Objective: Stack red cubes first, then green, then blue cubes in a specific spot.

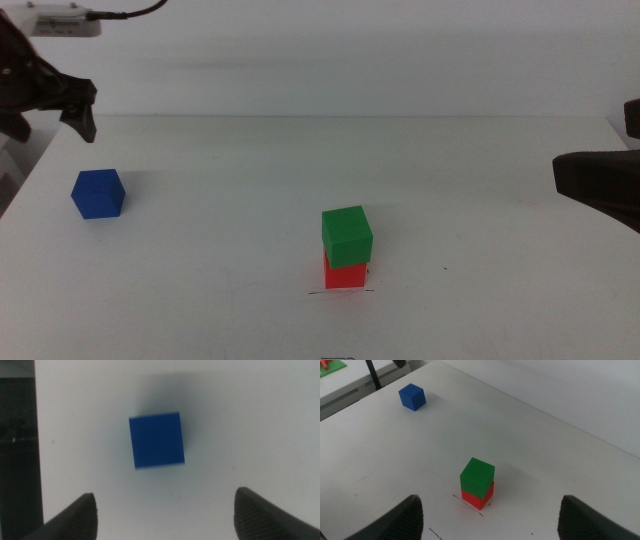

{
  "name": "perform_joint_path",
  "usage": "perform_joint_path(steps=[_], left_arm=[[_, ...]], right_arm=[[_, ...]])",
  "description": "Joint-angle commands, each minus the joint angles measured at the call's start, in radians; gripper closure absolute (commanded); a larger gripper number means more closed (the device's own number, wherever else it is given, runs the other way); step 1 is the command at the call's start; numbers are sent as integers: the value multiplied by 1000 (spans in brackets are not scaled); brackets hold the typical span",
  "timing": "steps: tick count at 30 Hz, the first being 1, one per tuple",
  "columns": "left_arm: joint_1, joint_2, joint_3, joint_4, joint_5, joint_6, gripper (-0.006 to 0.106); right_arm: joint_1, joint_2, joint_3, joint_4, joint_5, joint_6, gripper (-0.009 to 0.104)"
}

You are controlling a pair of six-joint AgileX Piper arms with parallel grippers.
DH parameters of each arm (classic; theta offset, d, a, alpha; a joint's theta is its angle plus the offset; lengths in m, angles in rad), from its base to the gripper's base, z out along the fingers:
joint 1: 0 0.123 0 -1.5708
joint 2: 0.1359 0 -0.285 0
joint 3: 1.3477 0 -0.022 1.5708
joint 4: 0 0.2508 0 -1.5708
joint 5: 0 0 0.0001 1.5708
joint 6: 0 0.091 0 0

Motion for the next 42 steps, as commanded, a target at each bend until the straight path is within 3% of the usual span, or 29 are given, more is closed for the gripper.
perform_joint_path(steps=[1,32,36,42], left_arm=[[2,2,-86,2,12,3,7],[2,297,-155,-11,-106,10,8],[2,309,-155,-23,-108,10,15],[2,322,-155,-47,-104,10,38]], right_arm=[[-9,-4,-29,-5,-72,-12,1],[-9,-4,-29,-5,-72,-12,1],[-9,-4,-29,-5,-72,-12,1],[-9,-4,-29,-5,-72,-12,1]])
